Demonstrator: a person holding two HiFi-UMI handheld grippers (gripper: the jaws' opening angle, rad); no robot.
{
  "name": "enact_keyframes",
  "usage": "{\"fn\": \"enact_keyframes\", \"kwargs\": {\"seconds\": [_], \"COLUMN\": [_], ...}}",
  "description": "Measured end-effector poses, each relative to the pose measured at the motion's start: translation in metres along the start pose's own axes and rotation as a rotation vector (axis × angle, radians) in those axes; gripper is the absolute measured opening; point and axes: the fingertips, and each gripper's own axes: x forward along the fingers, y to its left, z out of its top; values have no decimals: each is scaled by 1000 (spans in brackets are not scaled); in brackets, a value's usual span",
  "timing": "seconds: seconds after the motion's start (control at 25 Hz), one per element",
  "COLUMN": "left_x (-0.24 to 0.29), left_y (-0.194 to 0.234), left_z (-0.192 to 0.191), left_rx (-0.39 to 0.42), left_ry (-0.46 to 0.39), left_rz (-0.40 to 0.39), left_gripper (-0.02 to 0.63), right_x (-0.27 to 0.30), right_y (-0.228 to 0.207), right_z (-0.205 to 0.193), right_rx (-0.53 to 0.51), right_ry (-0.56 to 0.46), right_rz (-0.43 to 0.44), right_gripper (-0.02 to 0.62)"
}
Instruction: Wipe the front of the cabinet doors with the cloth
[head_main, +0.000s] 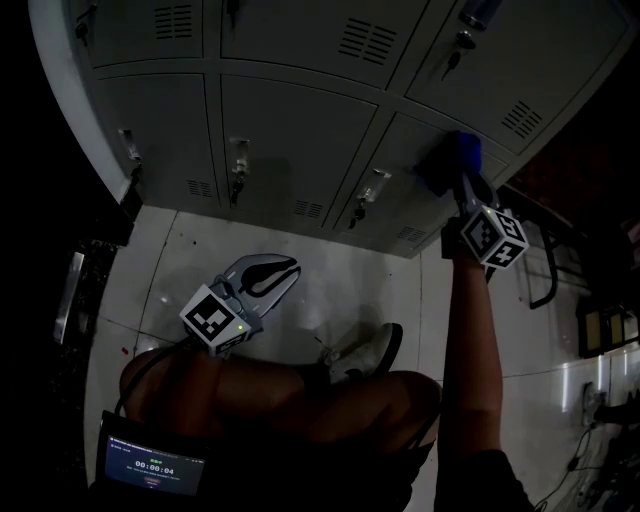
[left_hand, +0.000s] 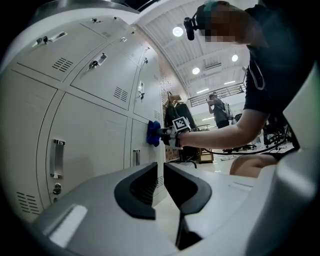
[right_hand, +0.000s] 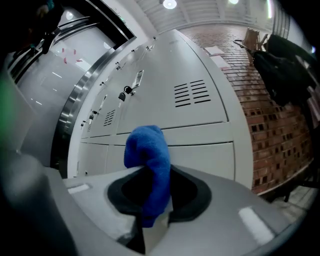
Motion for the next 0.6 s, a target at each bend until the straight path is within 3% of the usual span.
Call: {"fn": "enact_keyframes", "kwargs": {"seconds": [0.32,0.6], "left_x": [0,0], "left_y": [0,0], "left_z": [1,0], "left_rx": [3,0], "left_ry": [-9,0], "left_rz": [-4,-3], "left_gripper": [44,44], "right_x": [-26,-44], "right_y": [-57,-92], "right_z": [-5,-9], "right_rx": [-12,54], "right_ry": [29,29], "right_rz": [-117,-191], "right_gripper": [81,81]}}
